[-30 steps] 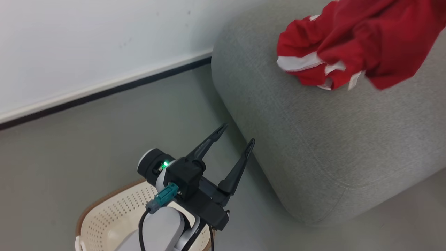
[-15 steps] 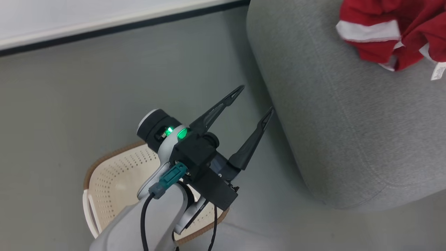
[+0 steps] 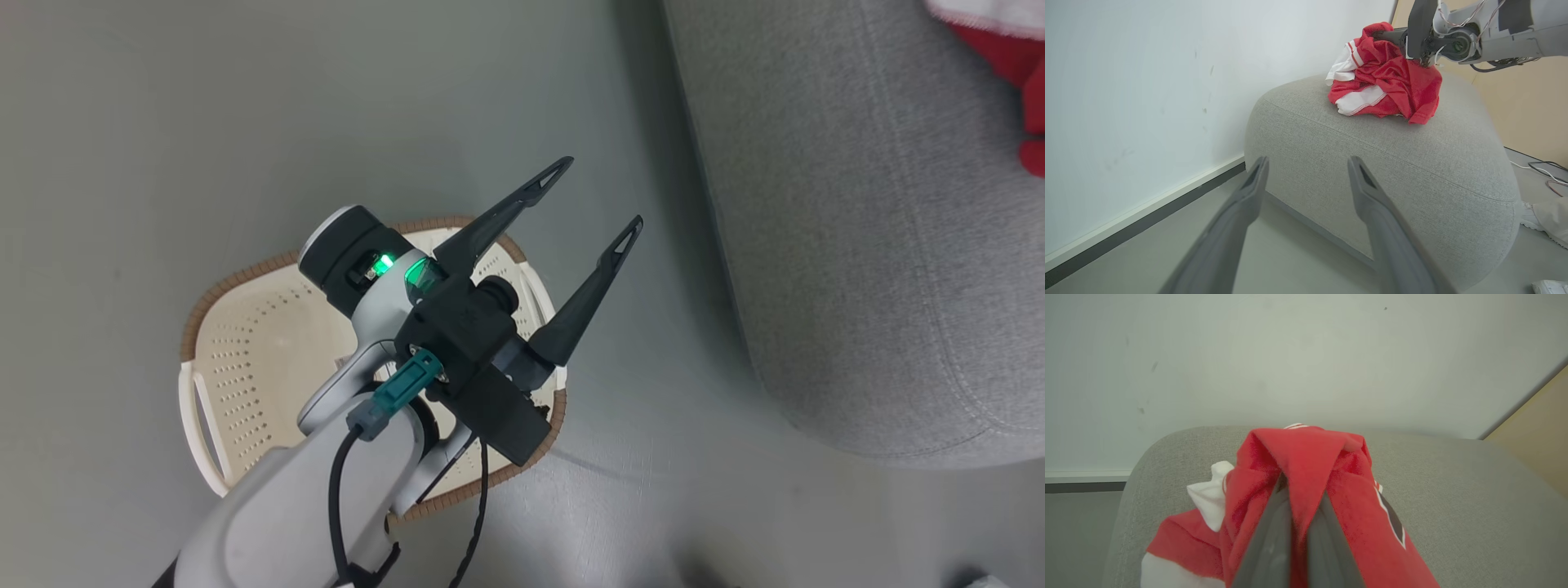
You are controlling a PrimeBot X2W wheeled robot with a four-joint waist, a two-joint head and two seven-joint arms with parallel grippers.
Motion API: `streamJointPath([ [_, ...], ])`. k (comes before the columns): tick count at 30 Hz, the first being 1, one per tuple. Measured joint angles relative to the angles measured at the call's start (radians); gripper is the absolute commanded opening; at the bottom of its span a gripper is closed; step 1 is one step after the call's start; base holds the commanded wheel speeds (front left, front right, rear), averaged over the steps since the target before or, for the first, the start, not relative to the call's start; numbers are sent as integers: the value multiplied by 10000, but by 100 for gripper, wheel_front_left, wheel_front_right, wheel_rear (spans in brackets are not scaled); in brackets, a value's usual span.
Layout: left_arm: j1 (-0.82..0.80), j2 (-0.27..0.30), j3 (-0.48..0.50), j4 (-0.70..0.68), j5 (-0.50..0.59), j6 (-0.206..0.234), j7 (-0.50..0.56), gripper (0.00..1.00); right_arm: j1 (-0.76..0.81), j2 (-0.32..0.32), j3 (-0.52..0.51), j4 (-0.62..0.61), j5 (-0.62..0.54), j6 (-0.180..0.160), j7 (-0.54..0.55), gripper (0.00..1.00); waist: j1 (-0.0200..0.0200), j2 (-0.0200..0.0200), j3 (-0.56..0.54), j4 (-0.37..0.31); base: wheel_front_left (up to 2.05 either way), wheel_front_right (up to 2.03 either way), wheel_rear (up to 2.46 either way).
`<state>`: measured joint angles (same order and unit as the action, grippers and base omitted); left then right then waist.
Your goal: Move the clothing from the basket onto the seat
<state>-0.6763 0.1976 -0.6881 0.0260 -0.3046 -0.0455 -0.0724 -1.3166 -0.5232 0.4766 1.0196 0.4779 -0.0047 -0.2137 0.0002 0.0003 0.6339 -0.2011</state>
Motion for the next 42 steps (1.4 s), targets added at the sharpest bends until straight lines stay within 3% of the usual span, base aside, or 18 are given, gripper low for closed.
streamJointPath([
  [7,-159,169,61,140,15,-61,50,100,-15,282,90,510,-2,48,-138,0,0,1,459,-87,0,0,0],
  [8,-159,171,54,201,15,-77,48,100,-15,313,104,564,-2,50,-165,19,-1,0,459,-131,0,0,0],
  [10,-159,173,65,265,12,-79,40,100,-25,322,128,619,-4,58,-174,39,-1,-1,425,-218,0,0,0],
  [12,-158,171,77,385,-19,-86,-56,100,-20,403,174,786,-13,128,-257,87,-2,-1,300,-321,0,0,0],
  [13,-156,169,75,437,-23,-88,-69,100,-8,453,192,836,-13,138,-259,100,-2,-1,244,-354,0,0,0],
  [32,539,-146,263,1755,-830,-253,-894,100,827,792,650,1066,-401,627,-359,100,-5,-3,-1601,-837,0,0,0],
  [42,1644,-330,734,2554,-1473,-84,-1423,100,2246,1103,771,531,-435,857,-360,100,-5,-4,-3155,-738,0,0,0],
])
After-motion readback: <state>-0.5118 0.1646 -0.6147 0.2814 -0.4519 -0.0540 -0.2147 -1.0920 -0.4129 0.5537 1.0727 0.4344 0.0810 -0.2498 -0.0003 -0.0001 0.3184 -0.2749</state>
